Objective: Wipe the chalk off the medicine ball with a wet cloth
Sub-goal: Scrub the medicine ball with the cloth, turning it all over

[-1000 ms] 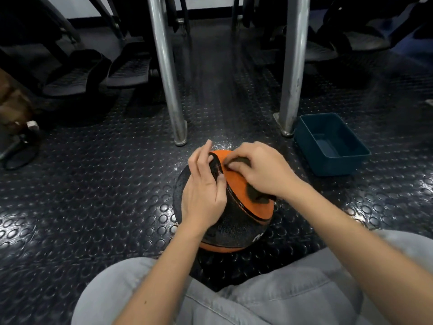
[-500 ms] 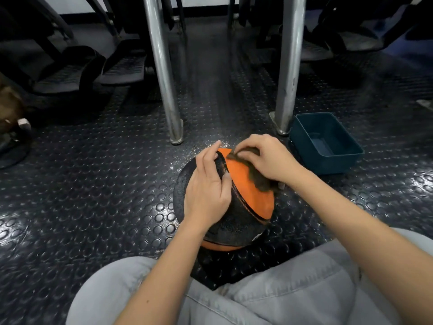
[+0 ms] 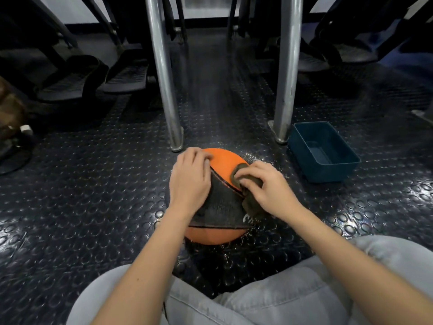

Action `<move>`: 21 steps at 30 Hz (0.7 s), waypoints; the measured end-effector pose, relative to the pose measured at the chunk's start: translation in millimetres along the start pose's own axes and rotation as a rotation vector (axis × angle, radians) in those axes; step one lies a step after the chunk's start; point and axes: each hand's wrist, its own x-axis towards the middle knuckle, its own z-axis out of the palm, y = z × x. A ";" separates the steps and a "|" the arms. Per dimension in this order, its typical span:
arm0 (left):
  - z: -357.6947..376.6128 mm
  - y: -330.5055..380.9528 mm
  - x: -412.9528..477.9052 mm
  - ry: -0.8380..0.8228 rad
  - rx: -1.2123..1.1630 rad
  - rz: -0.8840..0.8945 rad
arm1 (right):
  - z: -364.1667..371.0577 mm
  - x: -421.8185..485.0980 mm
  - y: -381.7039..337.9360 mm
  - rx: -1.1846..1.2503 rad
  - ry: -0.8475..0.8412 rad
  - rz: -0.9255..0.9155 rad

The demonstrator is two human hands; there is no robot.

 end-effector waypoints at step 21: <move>9.9 7.7 -24.3 -0.039 -0.035 0.033 | -5.3 33.5 16.7 -0.146 0.072 0.288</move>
